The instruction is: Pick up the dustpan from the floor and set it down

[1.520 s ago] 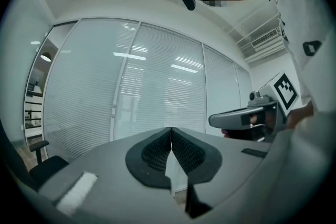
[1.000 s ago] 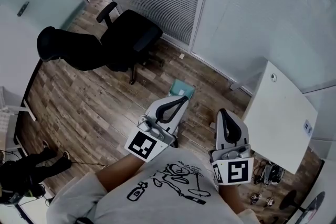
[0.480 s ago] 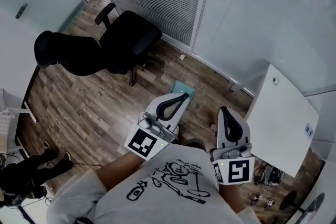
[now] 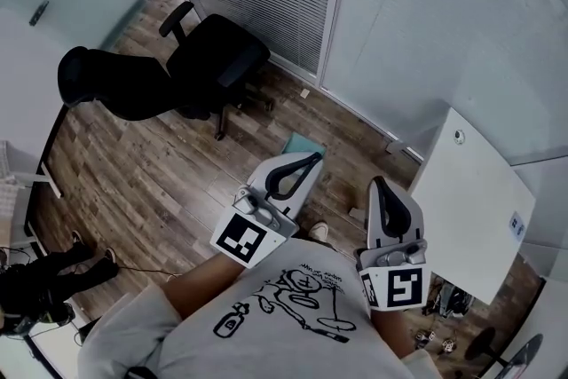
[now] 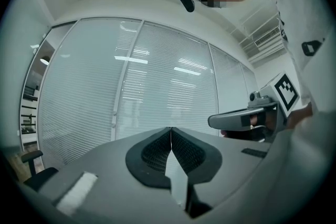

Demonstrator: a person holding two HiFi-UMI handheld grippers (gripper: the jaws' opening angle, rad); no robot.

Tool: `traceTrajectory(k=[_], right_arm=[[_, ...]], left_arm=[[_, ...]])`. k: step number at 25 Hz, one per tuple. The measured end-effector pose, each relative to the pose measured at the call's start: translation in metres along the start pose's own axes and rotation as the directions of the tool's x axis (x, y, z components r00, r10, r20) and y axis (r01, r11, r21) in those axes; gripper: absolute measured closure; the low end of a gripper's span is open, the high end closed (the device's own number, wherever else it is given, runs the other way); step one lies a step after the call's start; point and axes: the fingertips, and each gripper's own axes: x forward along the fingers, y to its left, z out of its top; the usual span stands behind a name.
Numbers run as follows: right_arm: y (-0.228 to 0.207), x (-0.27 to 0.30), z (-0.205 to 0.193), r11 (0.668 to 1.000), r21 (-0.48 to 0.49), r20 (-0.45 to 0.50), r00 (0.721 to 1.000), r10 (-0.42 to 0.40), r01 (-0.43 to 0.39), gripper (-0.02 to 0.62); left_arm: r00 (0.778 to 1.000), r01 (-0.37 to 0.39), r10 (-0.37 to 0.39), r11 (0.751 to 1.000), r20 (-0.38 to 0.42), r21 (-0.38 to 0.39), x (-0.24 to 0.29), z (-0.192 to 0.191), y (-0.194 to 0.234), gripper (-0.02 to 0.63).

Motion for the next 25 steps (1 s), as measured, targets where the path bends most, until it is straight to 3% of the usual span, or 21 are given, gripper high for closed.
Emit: traceTrajectory(k=[13,25], right_arm=[[-0.006,-0.014,-0.006,1.0,0.024,0.006,1.0,0.016,-0.016,0.589],[0.001,-0.012,-0.017,0.999,0.031,-0.015,0.999,0.044,-0.044,0.589]], left_arm=[[0.999,-0.024,0.025,0.999,-0.024,0.024,-0.004,-0.008,-0.012,0.603],[0.994,-0.047,0.05,0.998,-0.099,0.029,-0.015,-0.045,0.001,0.601]])
